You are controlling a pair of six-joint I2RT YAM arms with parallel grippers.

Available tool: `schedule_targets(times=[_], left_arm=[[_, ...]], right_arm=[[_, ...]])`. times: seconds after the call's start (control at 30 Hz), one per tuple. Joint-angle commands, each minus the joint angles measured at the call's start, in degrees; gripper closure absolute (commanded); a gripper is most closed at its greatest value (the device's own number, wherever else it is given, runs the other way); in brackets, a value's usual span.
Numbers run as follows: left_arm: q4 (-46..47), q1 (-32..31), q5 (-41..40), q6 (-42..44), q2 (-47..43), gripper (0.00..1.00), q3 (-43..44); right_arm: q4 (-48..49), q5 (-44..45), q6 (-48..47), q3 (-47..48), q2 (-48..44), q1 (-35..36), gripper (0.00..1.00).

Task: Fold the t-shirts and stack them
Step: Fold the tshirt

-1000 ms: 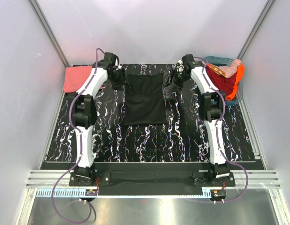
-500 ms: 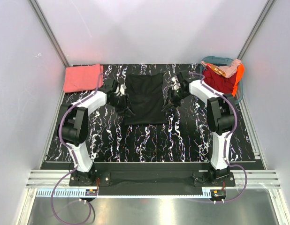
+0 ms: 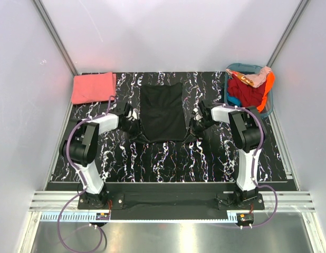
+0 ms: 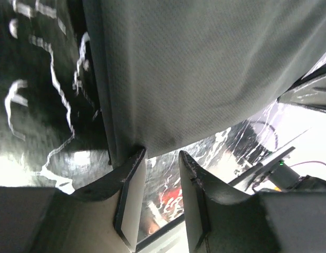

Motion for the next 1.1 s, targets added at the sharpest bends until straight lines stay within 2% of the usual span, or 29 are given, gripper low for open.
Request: schedule_targets(times=[0.0,0.2,0.33,0.4,0.43,0.53,0.6,0.73,0.9,1.07], left_arm=[[1.00,-0.31,-3.66,1.65,-3.37,0.62,-4.33],[1.88,-1.18,-3.67,2.00,-9.34,0.62,-13.64],[0.21,-1.98,-4.54,2.09,-16.27,0.58,-16.73],[-1.81,-2.06,-4.99,1.56,-21.35,0.52,-17.08],[-2.42,-2.07,-5.34,1.21,-23.13,0.50,-16.82],[-5.15,-2.07,-7.44,-0.81,-29.71,0.39,-15.95],[-6.73,-2.07,-8.85,-2.56,-32.45,0.35,-15.50],[-9.37,-1.98,-12.36,-6.25,-36.32,0.34,-16.55],[-5.60,-1.54,-10.80,-11.96,-37.03,0.34,-23.84],[-2.34,-0.92,-10.00,-15.31,-39.84,0.34,-27.54]], right_arm=[[4.07,2.12,0.33,-4.41,-3.83,0.06,0.92],[6.01,3.27,0.33,-13.90,-9.63,0.24,0.92],[6.28,3.35,1.38,-18.65,-15.78,0.41,0.90],[6.45,3.79,1.91,-19.18,-19.46,0.41,0.79],[6.54,4.32,2.34,-19.27,-20.18,0.41,0.62],[7.42,4.24,3.40,-18.22,-20.10,0.41,0.49],[8.38,2.48,4.28,-17.60,-18.00,0.67,0.47],[9.61,2.82,6.21,-16.90,-15.71,1.82,0.45],[14.70,3.71,9.90,-18.83,-14.13,3.22,0.41],[14.90,5.98,12.54,-16.90,-11.31,6.03,0.43]])
